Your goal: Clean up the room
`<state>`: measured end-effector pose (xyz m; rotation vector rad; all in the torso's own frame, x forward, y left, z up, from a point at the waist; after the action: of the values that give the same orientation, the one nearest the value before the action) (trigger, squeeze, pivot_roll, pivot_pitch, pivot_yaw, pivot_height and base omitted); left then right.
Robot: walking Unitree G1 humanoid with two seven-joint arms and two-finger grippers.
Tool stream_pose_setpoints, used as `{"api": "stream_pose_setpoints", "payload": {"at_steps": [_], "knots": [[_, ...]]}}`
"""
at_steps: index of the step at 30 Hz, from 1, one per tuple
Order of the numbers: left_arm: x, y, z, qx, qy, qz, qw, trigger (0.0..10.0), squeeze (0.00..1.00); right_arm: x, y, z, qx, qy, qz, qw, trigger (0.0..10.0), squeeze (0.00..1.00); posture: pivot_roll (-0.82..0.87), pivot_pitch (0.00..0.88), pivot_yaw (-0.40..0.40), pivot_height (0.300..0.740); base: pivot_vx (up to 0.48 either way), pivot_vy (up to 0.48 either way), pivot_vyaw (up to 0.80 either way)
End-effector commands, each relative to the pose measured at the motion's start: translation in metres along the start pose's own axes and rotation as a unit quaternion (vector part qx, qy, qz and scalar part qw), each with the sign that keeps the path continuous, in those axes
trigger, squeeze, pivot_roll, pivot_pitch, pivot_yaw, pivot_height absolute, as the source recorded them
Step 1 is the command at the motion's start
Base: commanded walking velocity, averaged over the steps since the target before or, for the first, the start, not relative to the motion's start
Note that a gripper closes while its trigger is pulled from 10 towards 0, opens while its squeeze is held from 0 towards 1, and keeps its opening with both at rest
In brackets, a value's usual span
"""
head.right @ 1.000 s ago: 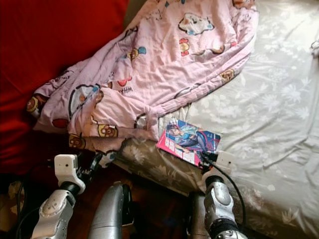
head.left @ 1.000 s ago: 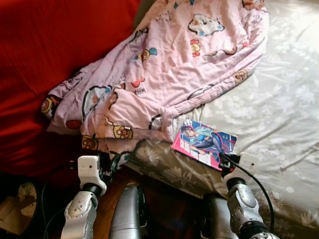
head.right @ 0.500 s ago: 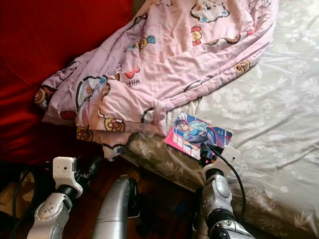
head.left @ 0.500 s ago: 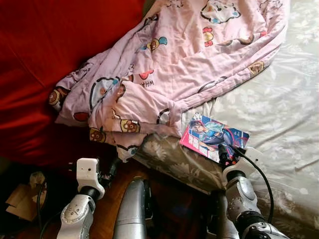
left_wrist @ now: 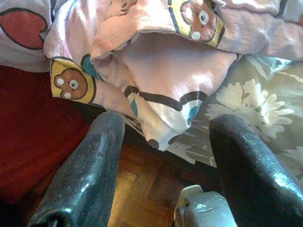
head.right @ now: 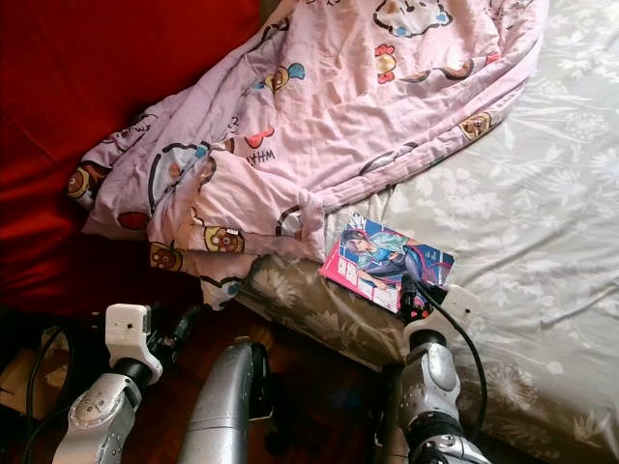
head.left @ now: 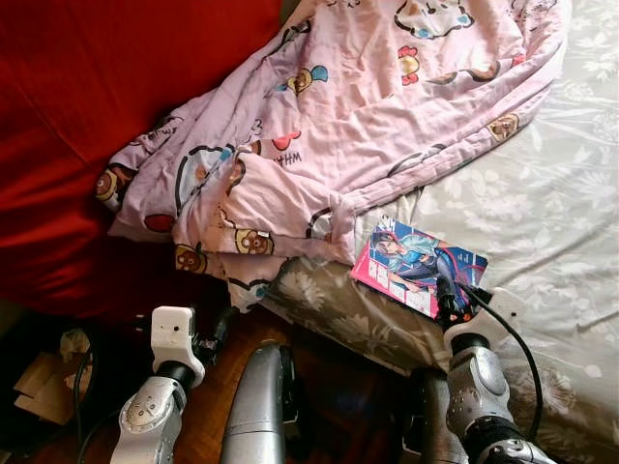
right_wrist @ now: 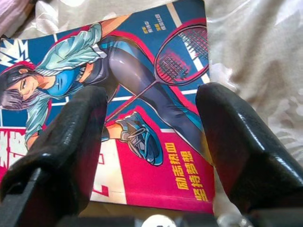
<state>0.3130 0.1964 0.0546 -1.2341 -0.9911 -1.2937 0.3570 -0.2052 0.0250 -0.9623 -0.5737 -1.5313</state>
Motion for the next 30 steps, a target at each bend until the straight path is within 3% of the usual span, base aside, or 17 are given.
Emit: {"api": "stream_pose_setpoints", "payload": {"at_steps": [1,10,30], "knots": [[-0.008,-0.006,0.003,-0.003,0.022,0.018,1.0,10.0,0.0,-0.011,-0.007,-0.007,-0.015,0.004,0.012,1.0,10.0,0.0,0.18,0.343,0.139,0.599,0.0,0.0,0.0],[-0.006,-0.006,-0.007,-0.031,0.055,0.014,0.998,10.0,0.0,-0.017,-0.008,-0.011,-0.024,0.009,0.028,0.999,10.0,0.0,0.19,0.342,0.145,0.599,0.0,0.0,0.0],[-0.009,-0.011,-0.004,-0.03,0.06,0.019,0.998,10.0,0.0,-0.026,-0.016,-0.027,-0.049,0.011,0.044,0.998,10.0,0.0,0.2,0.356,0.156,0.599,0.0,0.0,0.0]]}}
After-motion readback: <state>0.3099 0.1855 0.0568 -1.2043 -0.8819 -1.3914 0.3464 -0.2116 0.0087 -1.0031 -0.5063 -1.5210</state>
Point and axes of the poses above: a point about 5 cm out from each wrist's last joint towards the gripper, its own y axis pointing out of the wrist towards the gripper, its own x axis along the axis of the wrist's last joint, z = x × y, the point moved 5 cm from there along y, pointing out of the wrist towards the gripper, and after that the axes turned 8 degrees about y, right-handed, at the moved point
